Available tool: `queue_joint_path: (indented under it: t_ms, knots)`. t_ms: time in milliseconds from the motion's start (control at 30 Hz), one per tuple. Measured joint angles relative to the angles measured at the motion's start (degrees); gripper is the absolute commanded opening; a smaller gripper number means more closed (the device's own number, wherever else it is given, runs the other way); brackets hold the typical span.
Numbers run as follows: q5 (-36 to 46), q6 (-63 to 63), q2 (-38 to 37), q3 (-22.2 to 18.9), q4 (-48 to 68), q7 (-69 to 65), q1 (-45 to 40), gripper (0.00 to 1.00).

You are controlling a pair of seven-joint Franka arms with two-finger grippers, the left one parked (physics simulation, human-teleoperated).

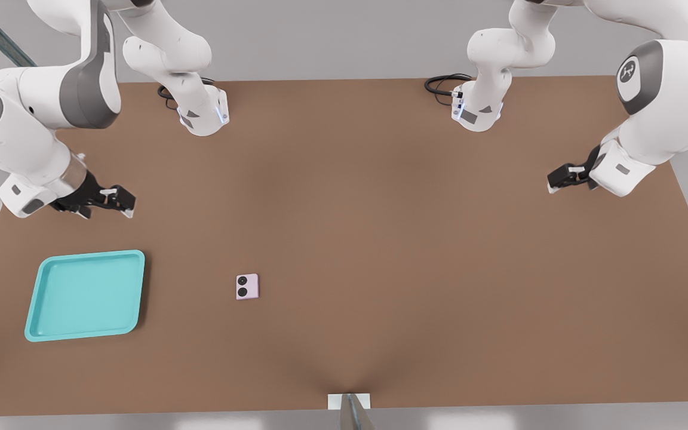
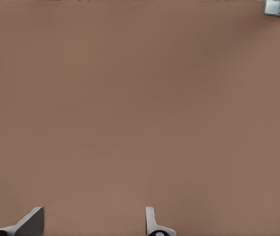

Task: Keep left arm still and place phone on the tray with right arm

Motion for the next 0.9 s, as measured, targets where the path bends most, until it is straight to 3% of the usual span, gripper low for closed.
queue_joint_path:
  t_ms: [133,300,533,900]
  knots:
    - [-0.2,1.1,2.0,0.4,0.3,0.2,-0.2,1.00]
    - [-1.1,7.6,12.0,0.7,-1.0,1.2,10.4,1.00]
    - [-1.3,17.7,26.9,0.5,2.4,5.4,14.0,1.00]
    - [1.5,30.7,35.2,0.3,-1.9,16.7,15.6,1.00]
